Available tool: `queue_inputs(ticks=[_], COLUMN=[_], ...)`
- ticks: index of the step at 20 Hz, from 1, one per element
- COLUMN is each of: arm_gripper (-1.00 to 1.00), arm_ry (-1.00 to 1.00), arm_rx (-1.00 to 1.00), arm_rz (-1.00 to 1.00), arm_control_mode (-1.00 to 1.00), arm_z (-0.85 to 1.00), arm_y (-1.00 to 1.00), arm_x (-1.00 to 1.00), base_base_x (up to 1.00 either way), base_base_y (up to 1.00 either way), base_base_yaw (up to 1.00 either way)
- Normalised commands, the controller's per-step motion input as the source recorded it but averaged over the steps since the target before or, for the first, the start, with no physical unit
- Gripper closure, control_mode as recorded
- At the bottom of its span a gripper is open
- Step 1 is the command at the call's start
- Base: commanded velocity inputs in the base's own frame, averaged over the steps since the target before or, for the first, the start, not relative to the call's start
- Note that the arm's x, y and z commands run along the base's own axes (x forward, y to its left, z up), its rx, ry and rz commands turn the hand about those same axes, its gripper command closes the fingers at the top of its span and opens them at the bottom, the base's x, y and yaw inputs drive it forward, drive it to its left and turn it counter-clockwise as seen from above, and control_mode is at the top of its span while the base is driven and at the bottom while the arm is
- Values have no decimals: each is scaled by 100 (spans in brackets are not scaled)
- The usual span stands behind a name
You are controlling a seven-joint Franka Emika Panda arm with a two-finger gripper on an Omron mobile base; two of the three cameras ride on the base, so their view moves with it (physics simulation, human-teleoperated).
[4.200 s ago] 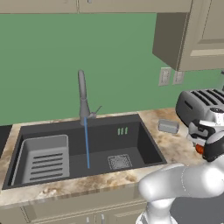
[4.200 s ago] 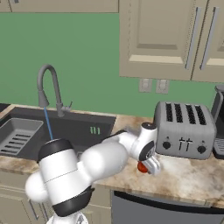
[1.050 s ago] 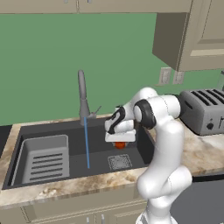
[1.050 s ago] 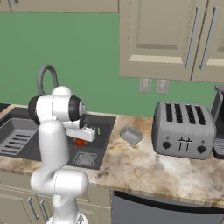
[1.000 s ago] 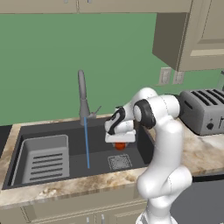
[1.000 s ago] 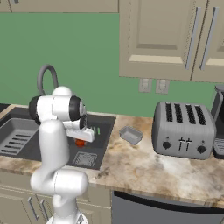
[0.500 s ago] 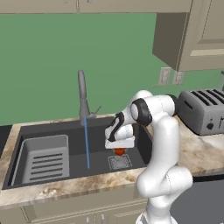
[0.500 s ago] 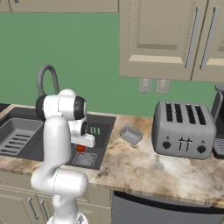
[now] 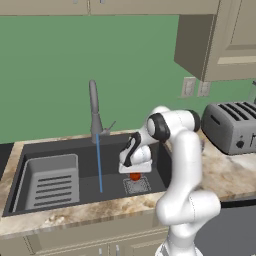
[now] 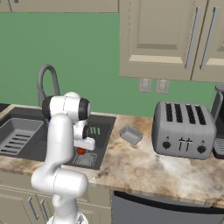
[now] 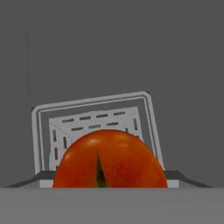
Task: Turn on the sink faucet. Then move the tomato from the counter to the sink. Turn off the sink. Move the vegetable from the sink to the pot next to the stove. Finally move the pot to the rear left burner.
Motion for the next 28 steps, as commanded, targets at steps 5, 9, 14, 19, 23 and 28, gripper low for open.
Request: queue_inputs(ticks=[5, 9, 14, 19, 23, 28], arm_gripper=[100, 100, 100, -100, -100, -100], arm_ry=[0, 0, 0, 0, 0, 0], arm_rx=[0, 0, 0, 0, 1, 0], arm_rz=[0, 0, 0, 0, 0, 0], arm_control_mode=[-100, -100, -100, -100, -100, -100], arm_z=[-26, -25, -21, -20, -2, 6], arm_y=[5, 6, 1, 5, 1, 0], arm_x=[24, 20, 2, 1, 0, 0], base_base_x=[0, 0, 0, 0, 0, 0], base_base_y=[0, 0, 0, 0, 0, 0], base_base_yaw=[0, 0, 0, 0, 0, 0])
